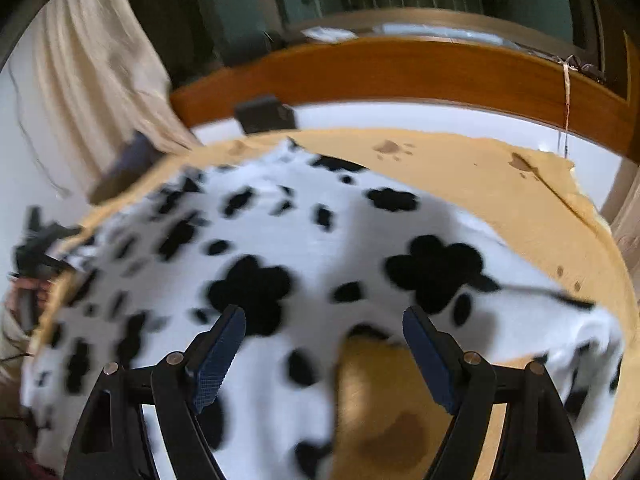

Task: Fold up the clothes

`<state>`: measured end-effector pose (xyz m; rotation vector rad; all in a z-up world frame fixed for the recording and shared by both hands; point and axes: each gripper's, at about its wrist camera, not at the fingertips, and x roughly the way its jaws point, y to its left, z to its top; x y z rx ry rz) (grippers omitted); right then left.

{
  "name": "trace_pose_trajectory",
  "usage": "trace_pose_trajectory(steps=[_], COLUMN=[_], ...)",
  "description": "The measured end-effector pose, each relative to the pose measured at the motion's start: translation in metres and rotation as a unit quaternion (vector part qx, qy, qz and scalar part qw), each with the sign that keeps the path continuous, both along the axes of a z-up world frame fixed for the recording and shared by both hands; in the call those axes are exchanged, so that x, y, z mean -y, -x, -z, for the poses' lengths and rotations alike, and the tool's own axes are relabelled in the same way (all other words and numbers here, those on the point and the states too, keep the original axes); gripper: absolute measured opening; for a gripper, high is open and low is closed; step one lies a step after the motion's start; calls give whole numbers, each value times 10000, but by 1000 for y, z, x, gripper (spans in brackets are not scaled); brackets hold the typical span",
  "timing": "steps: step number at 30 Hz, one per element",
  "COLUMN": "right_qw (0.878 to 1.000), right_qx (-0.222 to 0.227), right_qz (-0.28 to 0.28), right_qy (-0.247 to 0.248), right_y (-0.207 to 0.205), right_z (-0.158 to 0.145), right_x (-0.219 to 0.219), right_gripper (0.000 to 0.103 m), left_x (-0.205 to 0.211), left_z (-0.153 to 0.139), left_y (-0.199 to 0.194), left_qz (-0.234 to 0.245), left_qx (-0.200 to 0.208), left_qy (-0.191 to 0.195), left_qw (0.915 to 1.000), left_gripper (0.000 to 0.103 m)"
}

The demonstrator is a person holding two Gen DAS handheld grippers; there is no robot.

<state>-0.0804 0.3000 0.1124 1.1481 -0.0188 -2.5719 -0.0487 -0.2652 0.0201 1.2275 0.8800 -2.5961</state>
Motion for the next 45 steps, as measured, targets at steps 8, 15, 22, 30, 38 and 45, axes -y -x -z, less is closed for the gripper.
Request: trace_pose_trajectory(steps=[8,15,22,30,38,45], right_qw=[9931,9889,9910,9940,9909,9901], right_qx=[140,163,558,-74,463,345], right_qz=[281,553,286,6,-201,-232], right_qy=[-1130,-1367,-1185,-1092,-1251,-1337], right_y=[39,60,36,69,184,210], right_z=[38,41,22,-35,13,39], right_x=[-1,-1,-2,52,137,119], right_gripper=[86,101,101,102,102,102], left_x=[-16,-16,-10,-51,-127,-80], left_z=[9,11,2,-57,-38,8], left_y=[50,97,58,38,143,140], left_qz=[124,96,970,996,1350,825], left_qx=[536,667,799,129,235,576], left_qy=[1851,1963,1385,1041,1326,2450], left_qw=[9812,9782,9824,9895,9817,9643], left_gripper=[103,103,103,103,103,103])
